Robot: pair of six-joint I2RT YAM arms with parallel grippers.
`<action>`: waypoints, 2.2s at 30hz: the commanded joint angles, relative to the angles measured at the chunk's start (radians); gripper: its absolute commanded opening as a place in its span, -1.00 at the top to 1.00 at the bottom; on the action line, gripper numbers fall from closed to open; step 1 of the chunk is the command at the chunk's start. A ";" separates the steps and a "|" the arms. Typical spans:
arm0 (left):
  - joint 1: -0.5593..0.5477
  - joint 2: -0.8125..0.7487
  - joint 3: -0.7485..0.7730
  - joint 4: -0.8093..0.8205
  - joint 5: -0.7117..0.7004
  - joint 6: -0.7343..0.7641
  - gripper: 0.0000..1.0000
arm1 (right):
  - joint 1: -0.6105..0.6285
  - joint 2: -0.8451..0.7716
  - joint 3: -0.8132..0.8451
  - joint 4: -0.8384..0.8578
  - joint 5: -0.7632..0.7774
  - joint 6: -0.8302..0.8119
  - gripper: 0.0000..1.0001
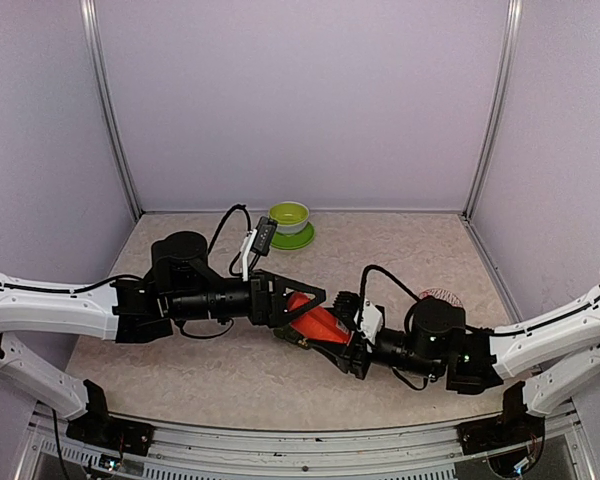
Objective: Sort the pills into containers
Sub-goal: Screw the lid of the pill bottle onto the pill bottle.
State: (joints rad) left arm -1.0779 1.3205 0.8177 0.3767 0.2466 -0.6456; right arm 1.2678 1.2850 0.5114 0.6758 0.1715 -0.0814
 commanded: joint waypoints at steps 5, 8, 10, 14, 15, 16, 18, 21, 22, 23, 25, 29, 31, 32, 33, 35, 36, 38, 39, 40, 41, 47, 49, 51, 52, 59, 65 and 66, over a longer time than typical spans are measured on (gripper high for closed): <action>-0.014 -0.026 -0.017 0.064 0.020 0.004 -0.98 | 0.015 0.023 0.032 0.039 -0.014 0.012 1.00; -0.013 -0.046 -0.020 0.039 -0.009 0.013 -0.97 | 0.015 -0.009 0.011 0.049 -0.003 0.013 1.00; -0.013 -0.050 -0.019 0.022 -0.014 0.015 -0.98 | 0.015 -0.040 -0.001 0.040 0.022 0.009 1.00; -0.013 -0.039 -0.018 0.009 0.001 0.001 -0.98 | 0.015 -0.101 -0.011 0.004 0.089 -0.010 1.00; -0.014 -0.036 -0.020 0.010 0.006 0.000 -0.98 | 0.015 -0.111 -0.012 -0.007 0.103 -0.014 1.00; -0.014 -0.034 -0.021 0.015 0.010 -0.002 -0.98 | 0.015 -0.121 -0.012 -0.016 0.116 -0.018 1.00; -0.014 -0.031 -0.029 0.031 0.021 -0.009 -0.98 | 0.015 -0.130 -0.007 -0.035 0.137 -0.022 0.99; -0.018 -0.027 -0.028 0.049 0.030 -0.013 -0.98 | 0.014 -0.128 0.000 -0.052 0.155 -0.026 0.99; -0.021 -0.024 -0.028 0.054 0.032 -0.013 -0.98 | 0.015 -0.121 0.003 -0.060 0.161 -0.025 0.99; -0.023 -0.022 -0.028 0.060 0.034 -0.012 -0.98 | 0.015 -0.114 0.006 -0.064 0.167 -0.024 0.99; -0.028 -0.020 -0.026 0.069 0.035 -0.013 -0.98 | 0.014 -0.094 0.018 -0.076 0.171 -0.017 1.00; -0.033 -0.015 -0.023 0.075 0.037 -0.011 -0.97 | 0.015 -0.049 0.032 -0.072 0.122 -0.008 1.00; -0.034 -0.012 -0.023 0.079 0.038 -0.012 -0.98 | 0.015 -0.027 0.038 -0.060 0.076 -0.005 1.00; -0.034 -0.012 -0.023 0.081 0.039 -0.012 -0.97 | 0.016 -0.013 0.044 -0.058 0.060 -0.003 1.00; -0.035 -0.013 -0.022 0.081 0.037 -0.012 -0.98 | 0.016 -0.001 0.048 -0.056 0.047 -0.002 1.00; -0.034 -0.014 -0.022 0.084 0.038 -0.012 -0.98 | 0.019 0.020 0.057 -0.051 0.030 0.001 1.00; -0.036 -0.014 -0.022 0.085 0.041 -0.013 -0.98 | 0.019 0.029 0.062 -0.049 0.027 0.002 1.00; -0.036 -0.011 -0.019 0.087 0.047 -0.014 -0.97 | 0.021 0.046 0.071 -0.048 0.021 0.003 1.00; -0.037 -0.010 -0.019 0.089 0.049 -0.014 -0.97 | 0.022 0.054 0.076 -0.047 0.017 0.004 1.00; -0.037 -0.009 -0.018 0.093 0.052 -0.015 -0.97 | 0.023 0.061 0.080 -0.047 0.014 0.004 1.00; -0.037 -0.009 -0.020 0.096 0.055 -0.014 -0.97 | 0.024 0.066 0.083 -0.047 0.013 0.003 1.00; -0.037 -0.022 -0.022 0.078 0.034 -0.007 -0.98 | 0.025 0.048 0.079 -0.050 0.011 -0.007 1.00; -0.034 -0.031 -0.020 0.054 0.016 -0.004 -0.97 | 0.025 0.022 0.072 -0.061 0.025 -0.016 1.00; -0.027 -0.038 -0.019 0.029 -0.002 -0.002 -0.97 | 0.025 -0.019 0.059 -0.070 0.051 -0.026 1.00; -0.023 -0.042 -0.017 0.018 -0.006 -0.002 -0.97 | 0.025 -0.040 0.052 -0.073 0.067 -0.030 1.00; -0.015 -0.041 -0.020 0.005 -0.003 0.000 -0.98 | 0.024 -0.119 0.036 -0.124 0.151 -0.060 1.00; -0.018 -0.024 -0.014 0.045 0.034 -0.007 -0.97 | 0.022 -0.067 0.055 -0.142 0.170 -0.062 1.00; -0.019 -0.023 -0.014 0.050 0.038 -0.006 -0.97 | 0.022 -0.054 0.062 -0.147 0.168 -0.061 1.00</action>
State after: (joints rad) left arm -1.0920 1.2938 0.7914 0.3889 0.2512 -0.6502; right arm 1.2919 1.1934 0.5549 0.5499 0.3134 -0.1349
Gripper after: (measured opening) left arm 0.988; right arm 0.536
